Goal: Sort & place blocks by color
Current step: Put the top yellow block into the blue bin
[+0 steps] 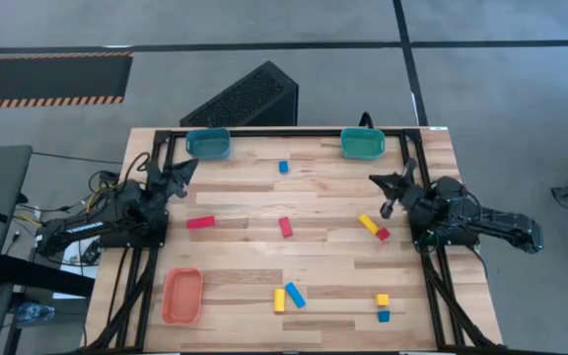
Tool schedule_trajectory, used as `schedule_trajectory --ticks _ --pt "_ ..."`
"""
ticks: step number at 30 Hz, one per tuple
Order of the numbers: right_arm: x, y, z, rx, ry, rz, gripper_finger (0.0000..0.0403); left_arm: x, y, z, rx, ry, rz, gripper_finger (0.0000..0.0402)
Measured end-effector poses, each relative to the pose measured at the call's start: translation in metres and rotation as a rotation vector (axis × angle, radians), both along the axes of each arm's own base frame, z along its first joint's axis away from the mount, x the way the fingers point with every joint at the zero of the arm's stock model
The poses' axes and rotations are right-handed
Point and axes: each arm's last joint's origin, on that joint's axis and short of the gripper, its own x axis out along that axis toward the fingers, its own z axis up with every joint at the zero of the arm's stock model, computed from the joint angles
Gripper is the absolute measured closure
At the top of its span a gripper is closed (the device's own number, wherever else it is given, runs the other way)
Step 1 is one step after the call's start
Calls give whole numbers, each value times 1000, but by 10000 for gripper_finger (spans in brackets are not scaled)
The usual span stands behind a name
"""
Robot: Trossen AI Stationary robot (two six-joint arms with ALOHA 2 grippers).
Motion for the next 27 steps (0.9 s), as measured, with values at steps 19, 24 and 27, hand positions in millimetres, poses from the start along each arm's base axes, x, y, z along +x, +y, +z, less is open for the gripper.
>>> schedule_trajectory --ticks 19,24,27 --pt "4 -9 15 1371 -864 200 380 6 1 11 71 106 -60 387" --pt "8 -8 38 1218 -960 302 383 14 3 28 97 145 -178 335" --pt "21 -9 43 1231 -914 245 380 19 7 38 121 200 -148 302"
